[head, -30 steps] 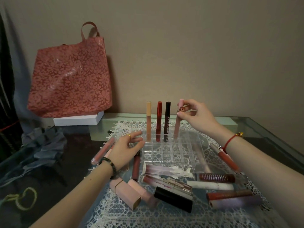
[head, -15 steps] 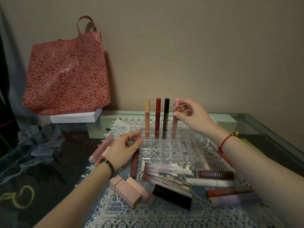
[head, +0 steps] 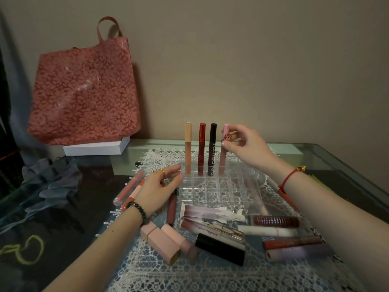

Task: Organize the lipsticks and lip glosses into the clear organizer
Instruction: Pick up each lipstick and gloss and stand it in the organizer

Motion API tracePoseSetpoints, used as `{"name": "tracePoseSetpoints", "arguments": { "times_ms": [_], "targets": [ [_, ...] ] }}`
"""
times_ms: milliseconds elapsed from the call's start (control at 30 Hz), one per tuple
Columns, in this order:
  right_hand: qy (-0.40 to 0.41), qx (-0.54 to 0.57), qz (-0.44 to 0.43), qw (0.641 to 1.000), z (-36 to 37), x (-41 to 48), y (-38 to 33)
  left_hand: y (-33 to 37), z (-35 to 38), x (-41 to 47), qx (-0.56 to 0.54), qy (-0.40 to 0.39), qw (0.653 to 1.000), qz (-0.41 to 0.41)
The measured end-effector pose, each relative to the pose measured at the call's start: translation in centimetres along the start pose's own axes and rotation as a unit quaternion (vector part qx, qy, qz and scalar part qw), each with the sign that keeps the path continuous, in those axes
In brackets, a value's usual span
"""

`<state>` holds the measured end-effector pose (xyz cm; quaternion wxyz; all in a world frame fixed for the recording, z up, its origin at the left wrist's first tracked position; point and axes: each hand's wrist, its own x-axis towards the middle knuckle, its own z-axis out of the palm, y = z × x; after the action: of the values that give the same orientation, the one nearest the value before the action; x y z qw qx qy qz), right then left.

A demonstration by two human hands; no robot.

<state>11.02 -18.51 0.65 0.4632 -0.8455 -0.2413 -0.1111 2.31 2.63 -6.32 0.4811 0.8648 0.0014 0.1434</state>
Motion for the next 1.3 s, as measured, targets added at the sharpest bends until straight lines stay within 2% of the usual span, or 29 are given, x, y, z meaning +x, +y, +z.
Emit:
{"name": "tracePoseSetpoints", "arguments": {
  "times_ms": [267, 900, 1300],
  "targets": [
    [-0.019, 0.003, 0.012, 1.0, -0.4, 0.1, 0.0, -0.2, 0.1, 0.0, -0.014, 0.0, 1.0, -0.012],
    [-0.019, -0.012, -0.012, 1.0, -4.8, -3.0, -0.9, -0.8, 0.1, 0.4, 0.009, -0.001, 1.0, 0.027],
    [-0.013, 0.034, -0.045, 0.998, -5.1, -7.9, -1.1, -0.1, -1.9, 0.9, -0.064, 0.007, 0.998, 0.019]
  ]
}}
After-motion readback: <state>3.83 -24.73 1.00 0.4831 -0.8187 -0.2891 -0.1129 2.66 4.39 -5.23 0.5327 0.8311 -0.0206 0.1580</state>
